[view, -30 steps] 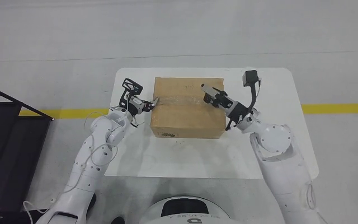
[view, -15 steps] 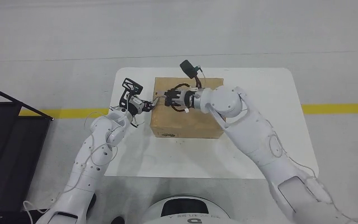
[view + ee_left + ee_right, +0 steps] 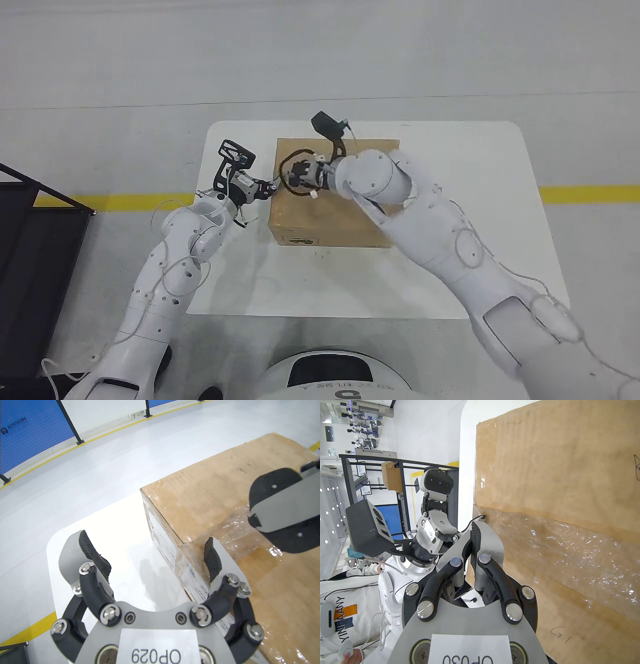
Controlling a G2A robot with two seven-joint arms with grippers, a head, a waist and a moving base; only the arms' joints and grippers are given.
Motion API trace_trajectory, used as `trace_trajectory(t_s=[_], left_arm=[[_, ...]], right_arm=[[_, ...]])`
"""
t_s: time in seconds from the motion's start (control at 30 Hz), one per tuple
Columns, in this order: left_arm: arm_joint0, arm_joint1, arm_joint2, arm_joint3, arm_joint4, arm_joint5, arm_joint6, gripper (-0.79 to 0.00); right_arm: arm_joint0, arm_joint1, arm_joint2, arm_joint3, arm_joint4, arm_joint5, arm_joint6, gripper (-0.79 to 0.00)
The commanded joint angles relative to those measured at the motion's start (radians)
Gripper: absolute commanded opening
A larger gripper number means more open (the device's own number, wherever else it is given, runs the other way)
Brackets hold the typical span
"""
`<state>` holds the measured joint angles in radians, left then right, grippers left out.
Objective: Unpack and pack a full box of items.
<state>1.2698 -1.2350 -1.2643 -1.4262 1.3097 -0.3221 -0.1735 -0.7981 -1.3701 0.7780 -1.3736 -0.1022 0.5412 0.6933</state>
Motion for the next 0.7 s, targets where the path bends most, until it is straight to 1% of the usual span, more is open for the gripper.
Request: trace_trajectory(t_s=[0.0,0.33,0.67], left_arm=[[0.0,0.0,0.0,0.0,0.0,0.0,0.0,0.0],[0.0,0.0,0.0,0.0,0.0,0.0,0.0,0.0],[0.0,0.0,0.0,0.0,0.0,0.0,0.0,0.0]], right_arm=[[0.008,-0.004,-0.004,0.025,0.004,0.001,0.001,-0.785],[0.046,-0.024,-0.029,0.112,0.01,0.029,0.022,-0.785],[0.048,-0.023,-0.015,0.161,-0.003,-0.007,0.053,-0.785]])
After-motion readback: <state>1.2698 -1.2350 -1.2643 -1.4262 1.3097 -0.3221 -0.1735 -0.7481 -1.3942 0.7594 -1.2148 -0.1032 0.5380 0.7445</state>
